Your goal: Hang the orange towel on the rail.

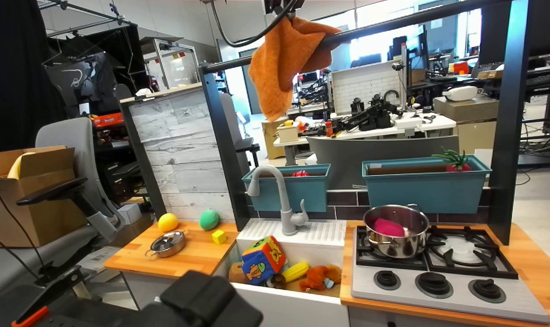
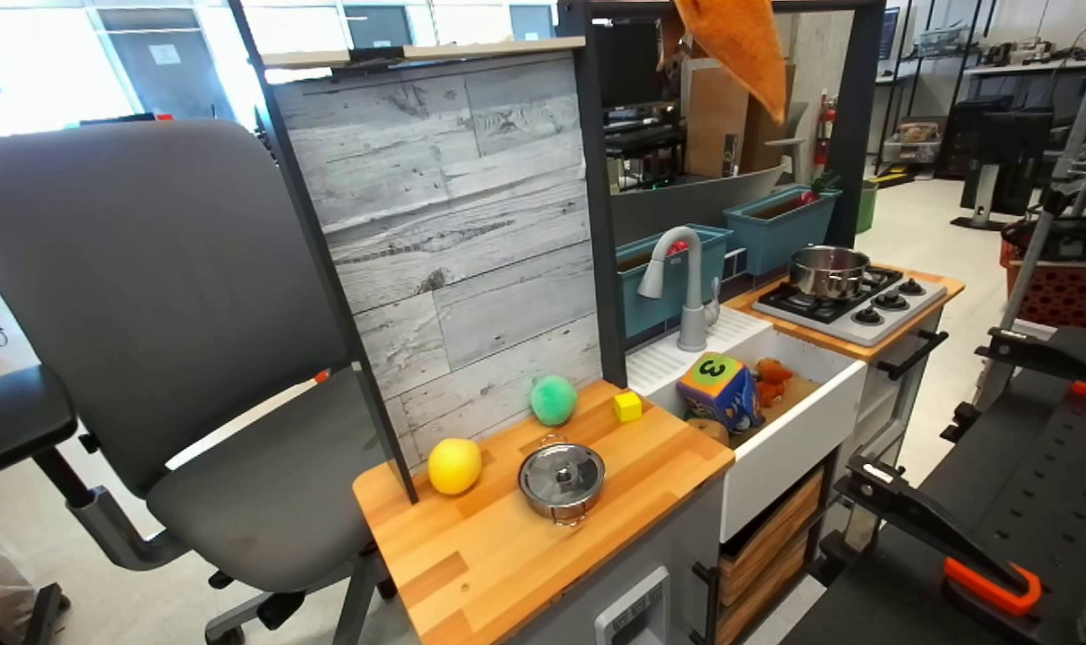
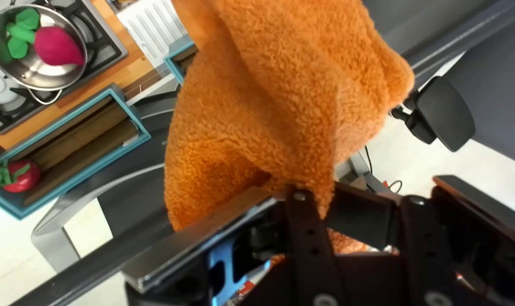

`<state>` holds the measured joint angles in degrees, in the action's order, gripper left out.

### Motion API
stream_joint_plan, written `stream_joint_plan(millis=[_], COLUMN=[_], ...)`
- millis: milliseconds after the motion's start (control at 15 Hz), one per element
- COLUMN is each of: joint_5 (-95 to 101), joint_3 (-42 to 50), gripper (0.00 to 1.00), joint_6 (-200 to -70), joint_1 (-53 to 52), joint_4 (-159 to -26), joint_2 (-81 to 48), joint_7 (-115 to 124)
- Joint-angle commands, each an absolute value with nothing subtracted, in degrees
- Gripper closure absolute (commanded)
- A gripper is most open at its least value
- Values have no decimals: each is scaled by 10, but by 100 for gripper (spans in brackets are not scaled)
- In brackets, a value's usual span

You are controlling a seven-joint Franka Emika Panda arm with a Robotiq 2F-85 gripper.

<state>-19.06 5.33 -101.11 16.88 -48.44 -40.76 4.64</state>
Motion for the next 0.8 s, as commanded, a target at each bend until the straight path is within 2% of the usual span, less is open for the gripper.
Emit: stream_joint_plan(millis=[0, 667, 733], joint_5=[-207, -205, -208], joint_3=[50, 49, 47], gripper=[99, 99, 70], joint_6=[-1019, -998, -999], joint_1=[181, 185, 187], joint_4=[-439, -393, -390], joint_2=[-422, -475, -476], joint_7=[56, 70, 72])
